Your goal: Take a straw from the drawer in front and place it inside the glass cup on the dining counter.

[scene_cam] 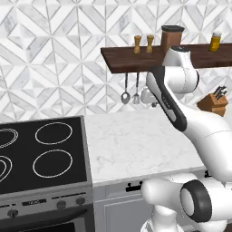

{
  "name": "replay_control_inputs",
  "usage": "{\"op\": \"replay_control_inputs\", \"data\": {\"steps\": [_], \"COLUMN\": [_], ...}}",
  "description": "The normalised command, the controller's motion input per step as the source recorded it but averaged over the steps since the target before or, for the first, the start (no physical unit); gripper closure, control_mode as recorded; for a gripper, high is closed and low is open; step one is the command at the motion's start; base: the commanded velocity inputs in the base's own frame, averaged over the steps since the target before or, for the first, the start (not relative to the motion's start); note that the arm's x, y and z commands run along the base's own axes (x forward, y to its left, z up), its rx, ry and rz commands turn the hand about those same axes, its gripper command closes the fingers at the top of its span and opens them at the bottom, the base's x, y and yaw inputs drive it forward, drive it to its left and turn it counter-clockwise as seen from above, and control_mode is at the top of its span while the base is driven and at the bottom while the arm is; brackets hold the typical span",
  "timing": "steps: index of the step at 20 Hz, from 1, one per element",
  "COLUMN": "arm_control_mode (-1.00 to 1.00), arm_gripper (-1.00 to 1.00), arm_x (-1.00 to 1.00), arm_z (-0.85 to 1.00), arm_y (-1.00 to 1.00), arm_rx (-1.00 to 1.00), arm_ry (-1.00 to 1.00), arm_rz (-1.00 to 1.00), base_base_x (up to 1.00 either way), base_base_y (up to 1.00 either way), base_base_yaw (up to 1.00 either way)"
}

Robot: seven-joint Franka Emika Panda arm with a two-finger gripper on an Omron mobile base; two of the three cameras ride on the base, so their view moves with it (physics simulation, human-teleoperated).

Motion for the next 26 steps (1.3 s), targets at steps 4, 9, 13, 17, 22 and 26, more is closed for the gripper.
{"op": "replay_control_inputs", "data": {"steps": [4, 9, 13, 17, 22, 26], "arm_control_mode": [1.00, 1.00, 1.00, 1.00, 1.00, 1.00], "arm_gripper": [-1.00, -1.00, -1.00, -1.00, -1.00, -1.00], "arm_x": [-0.01, 0.00, 0.00, 0.00, 0.00, 0.00], "arm_z": [0.00, 0.00, 0.00, 0.00, 0.00, 0.00], "arm_y": [0.02, 0.00, 0.00, 0.00, 0.00, 0.00], "arm_rx": [-0.01, 0.00, 0.00, 0.00, 0.00, 0.00], "arm_ry": [0.00, 0.00, 0.00, 0.00, 0.00, 0.00], "arm_rz": [0.00, 0.00, 0.00, 0.00, 0.00, 0.00], "base_base_x": [-0.27, -0.76, -0.80, -0.64, -0.50, -0.48], "base_base_y": [0.37, 0.52, 0.31, 0.18, 0.48, 0.77], "base_base_yaw": [-0.08, -0.36, -0.54, -0.58, -0.55, -0.48]}}
